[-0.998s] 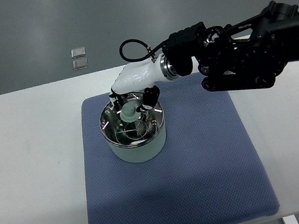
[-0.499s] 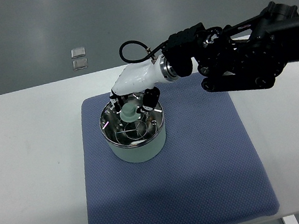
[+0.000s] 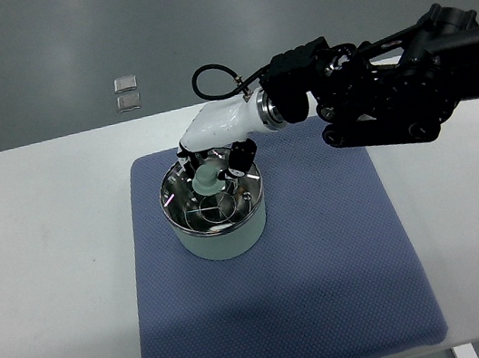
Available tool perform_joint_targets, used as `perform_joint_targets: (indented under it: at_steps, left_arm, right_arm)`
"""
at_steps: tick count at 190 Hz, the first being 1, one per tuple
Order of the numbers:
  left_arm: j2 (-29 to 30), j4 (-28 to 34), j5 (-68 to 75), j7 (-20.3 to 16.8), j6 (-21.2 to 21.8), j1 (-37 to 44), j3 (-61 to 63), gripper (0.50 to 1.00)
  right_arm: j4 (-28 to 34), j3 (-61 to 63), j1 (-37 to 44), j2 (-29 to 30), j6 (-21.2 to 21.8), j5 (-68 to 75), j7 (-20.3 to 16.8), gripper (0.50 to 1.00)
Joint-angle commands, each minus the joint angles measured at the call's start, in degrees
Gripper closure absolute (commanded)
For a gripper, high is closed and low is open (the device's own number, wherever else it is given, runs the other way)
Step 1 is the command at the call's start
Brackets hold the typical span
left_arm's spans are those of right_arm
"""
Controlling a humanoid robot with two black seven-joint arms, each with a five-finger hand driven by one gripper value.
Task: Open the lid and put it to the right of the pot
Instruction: 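Close the right hand fingers around the green lid knob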
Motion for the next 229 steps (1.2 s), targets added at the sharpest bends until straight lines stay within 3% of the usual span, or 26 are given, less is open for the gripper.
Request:
perform_joint_targets:
  at_steps: [1,51,131,140,154,155,171,229]
  left_arm:
    - [0.0,0.0,0.0,0.07,0.0,0.0,0.0,0.5]
    - [0.0,0.0,0.0,0.07,0.0,0.0,0.0,0.5]
    - [0.0,0.0,0.0,-0.02,0.0,0.0,0.0,0.5]
    - [0.0,0.0,0.0,0.06,0.0,0.0,0.0,0.5]
    - [0.0,0.0,0.0,-0.02,0.0,0.09,0.0,0.5]
    - [0.0,0.0,0.0,-0.02,0.0,0.0,0.0,0.5]
    - [0.0,0.0,0.0,-0.02,0.0,0.0,0.0,0.5]
    - [0.0,0.0,0.0,0.07,0.0,0.0,0.0,0.5]
  right_arm:
    - [0.01,-0.01,-0.09,0.0,0.02,0.03,0.06,0.838]
    - [0.01,-0.01,-0.09,0.35,0.02,0.12,0.06,0.84]
    - [0.01,-0.01,-0.09,0.35,0.02,0.12,0.06,0.885]
    - [0.01,-0.01,-0.09,0.35,0.02,0.03,0.06,0.916]
    - [0.01,-0.01,-0.09,0.35,0.02,0.03,0.06,0.92]
    - [0.01,-0.01,0.0,0.26,0.02,0.03,0.06,0.94]
    - [0.01,-0.01,0.0,0.26,0.02,0.03,0.06,0.993]
    - [0.18,-0.01,0.09,0.09,0.02,-0.06,0.5,1.0]
